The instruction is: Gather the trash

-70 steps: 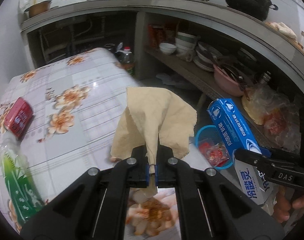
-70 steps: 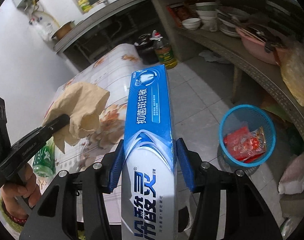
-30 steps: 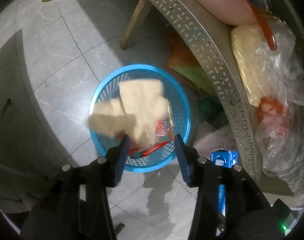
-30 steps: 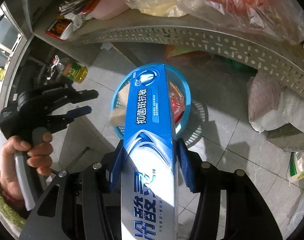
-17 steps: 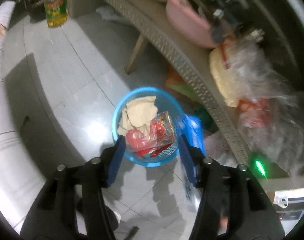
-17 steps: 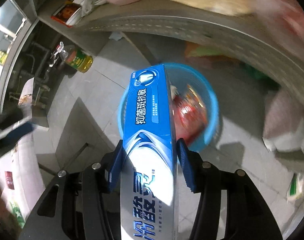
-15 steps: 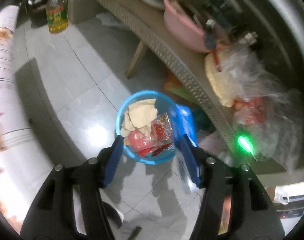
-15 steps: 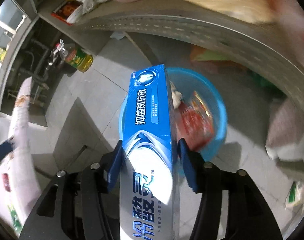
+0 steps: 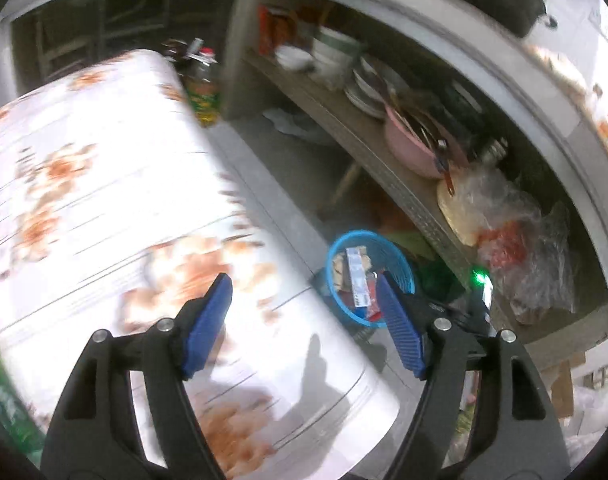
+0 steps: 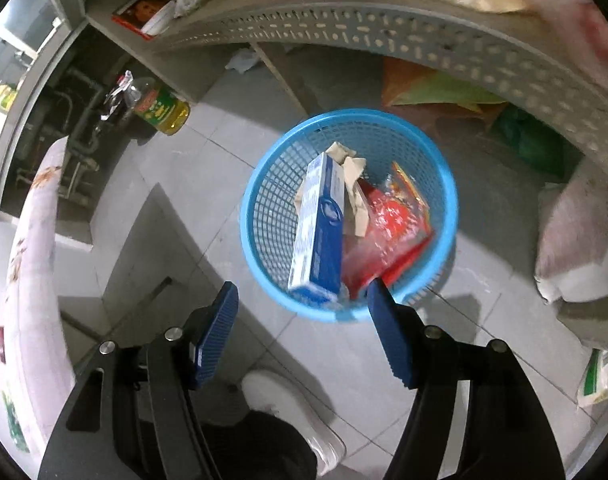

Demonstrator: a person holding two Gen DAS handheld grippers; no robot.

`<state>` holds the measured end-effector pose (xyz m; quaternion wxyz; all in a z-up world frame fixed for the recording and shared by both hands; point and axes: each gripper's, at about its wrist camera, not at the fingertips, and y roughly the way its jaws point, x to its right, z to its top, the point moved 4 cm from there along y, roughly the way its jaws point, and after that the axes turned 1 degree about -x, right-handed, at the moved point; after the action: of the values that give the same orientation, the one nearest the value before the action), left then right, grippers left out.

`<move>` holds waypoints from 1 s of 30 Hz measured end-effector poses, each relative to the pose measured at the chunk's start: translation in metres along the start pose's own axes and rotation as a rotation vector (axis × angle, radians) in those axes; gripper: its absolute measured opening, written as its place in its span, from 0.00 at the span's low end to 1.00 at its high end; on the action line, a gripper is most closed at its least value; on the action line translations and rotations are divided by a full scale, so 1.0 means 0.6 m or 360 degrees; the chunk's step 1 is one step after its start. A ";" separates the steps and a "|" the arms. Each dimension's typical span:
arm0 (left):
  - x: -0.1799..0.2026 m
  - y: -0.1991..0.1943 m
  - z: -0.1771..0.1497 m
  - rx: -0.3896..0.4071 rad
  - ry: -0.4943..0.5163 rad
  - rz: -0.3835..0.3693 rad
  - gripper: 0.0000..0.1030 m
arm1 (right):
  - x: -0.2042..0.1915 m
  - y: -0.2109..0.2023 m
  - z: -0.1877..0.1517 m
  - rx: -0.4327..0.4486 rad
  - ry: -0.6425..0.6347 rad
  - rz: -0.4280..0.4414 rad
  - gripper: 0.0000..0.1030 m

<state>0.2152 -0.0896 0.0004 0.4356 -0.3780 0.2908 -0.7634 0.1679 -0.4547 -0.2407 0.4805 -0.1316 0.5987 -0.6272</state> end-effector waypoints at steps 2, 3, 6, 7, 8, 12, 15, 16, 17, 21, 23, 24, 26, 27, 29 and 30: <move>-0.028 -0.052 -0.012 0.0103 -0.0027 0.0032 0.72 | -0.008 -0.035 -0.010 0.0036 -0.0036 0.0007 0.64; -0.044 -0.081 -0.018 0.0167 -0.0039 0.0066 0.73 | -0.014 -0.053 -0.011 0.0059 -0.0053 0.0021 0.64; -0.094 -0.158 -0.037 0.0305 -0.0073 0.0204 0.75 | -0.053 -0.105 -0.007 0.0138 -0.0112 0.0098 0.66; -0.107 -0.178 -0.043 0.0337 -0.0081 0.0255 0.76 | -0.078 -0.127 -0.004 0.0172 -0.0142 0.0152 0.67; -0.129 -0.206 -0.052 0.0381 -0.0092 0.0338 0.76 | -0.093 -0.139 -0.002 0.0187 -0.0162 0.0185 0.67; -0.210 -0.281 -0.089 0.0480 -0.0221 0.0585 0.78 | -0.228 -0.198 -0.013 0.0230 -0.0357 0.0447 0.70; -0.275 -0.314 -0.125 0.0495 -0.0360 0.0757 0.78 | -0.358 -0.212 -0.057 0.0130 -0.0589 0.0638 0.71; -0.297 -0.326 -0.136 0.0492 -0.0399 0.0786 0.78 | -0.404 -0.210 -0.080 0.0069 -0.0672 0.0708 0.72; -0.315 -0.331 -0.148 0.0488 -0.0441 0.0814 0.78 | -0.437 -0.207 -0.099 0.0013 -0.0730 0.0760 0.72; -0.372 -0.344 -0.185 0.0473 -0.0589 0.0849 0.78 | -0.598 -0.173 -0.214 -0.0356 -0.0983 0.0971 0.72; -0.392 -0.347 -0.201 0.0464 -0.0649 0.0846 0.78 | -0.655 -0.157 -0.258 -0.0488 -0.1063 0.1017 0.72; -0.406 -0.351 -0.209 0.0456 -0.0680 0.0848 0.78 | -0.688 -0.148 -0.283 -0.0542 -0.1112 0.1020 0.72; -0.420 -0.348 -0.219 0.0448 -0.0724 0.0861 0.78 | -0.735 -0.134 -0.316 -0.0617 -0.1187 0.1026 0.72; -0.427 -0.350 -0.223 0.0451 -0.0738 0.0869 0.78 | -0.764 -0.123 -0.332 -0.0669 -0.1221 0.1045 0.72; -0.434 -0.351 -0.229 0.0456 -0.0755 0.0880 0.78 | -0.817 -0.100 -0.363 -0.0754 -0.1298 0.1042 0.72; -0.439 -0.352 -0.231 0.0460 -0.0764 0.0885 0.78 | -0.838 -0.091 -0.374 -0.0761 -0.1320 0.1020 0.72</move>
<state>0.0941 0.2549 0.0031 0.7302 -0.3874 0.1614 -0.5391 0.2308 0.0580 -0.0425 0.7979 -0.2835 0.4955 -0.1934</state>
